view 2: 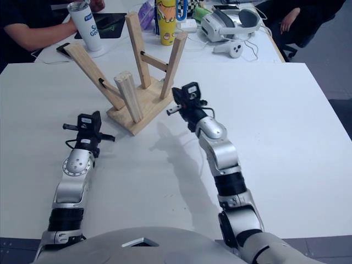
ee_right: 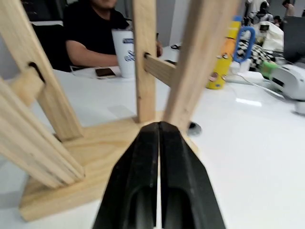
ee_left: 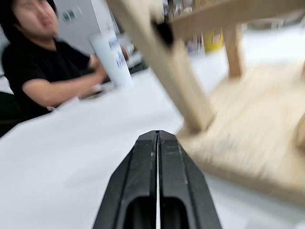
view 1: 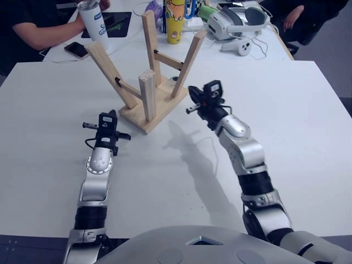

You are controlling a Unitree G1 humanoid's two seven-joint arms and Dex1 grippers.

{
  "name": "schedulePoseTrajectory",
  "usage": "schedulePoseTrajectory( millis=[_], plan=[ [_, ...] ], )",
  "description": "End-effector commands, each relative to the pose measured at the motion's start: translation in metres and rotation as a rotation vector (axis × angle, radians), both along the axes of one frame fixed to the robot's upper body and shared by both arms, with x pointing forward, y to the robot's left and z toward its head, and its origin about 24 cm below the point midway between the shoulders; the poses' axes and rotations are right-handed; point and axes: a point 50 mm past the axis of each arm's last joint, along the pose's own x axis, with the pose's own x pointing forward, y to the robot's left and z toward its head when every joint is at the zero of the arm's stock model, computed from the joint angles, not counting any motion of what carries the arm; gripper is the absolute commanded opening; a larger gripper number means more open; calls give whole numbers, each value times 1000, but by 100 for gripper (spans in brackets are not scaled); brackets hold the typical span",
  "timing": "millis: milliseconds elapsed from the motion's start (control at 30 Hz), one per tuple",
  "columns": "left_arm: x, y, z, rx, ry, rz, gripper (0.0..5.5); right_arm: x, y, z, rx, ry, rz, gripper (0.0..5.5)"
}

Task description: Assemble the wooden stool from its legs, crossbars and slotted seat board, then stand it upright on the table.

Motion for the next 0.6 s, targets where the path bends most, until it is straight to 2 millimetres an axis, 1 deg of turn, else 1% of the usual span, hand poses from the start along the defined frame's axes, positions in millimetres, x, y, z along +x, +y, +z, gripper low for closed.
schedulePoseTrajectory(
  millis=[33, 133, 233, 333, 433, 533, 600],
  plan=[
    [25, -4, -9, 69, 96, -50, 3, 23, 18, 3, -46, -48, 96, 0],
    [37, -4, -18, 101, 178, -67, 3, 31, 34, 7, -55, -76, 245, 0],
    [48, 3, -19, 111, 217, -42, 3, 31, 54, 9, -60, -110, 408, 0],
    [53, 10, -21, 119, 243, -44, 3, 23, 77, 7, -76, -122, 571, 0],
    [56, 14, -24, 119, 266, -54, 3, 14, 92, 2, -90, -121, 680, 0],
    [61, 16, -25, 118, 276, -75, 3, 7, 99, -5, -97, -100, 732, 0],
    [62, 16, -26, 115, 283, -89, 3, 7, 100, -12, -124, -85, 671, 0]
  ],
)
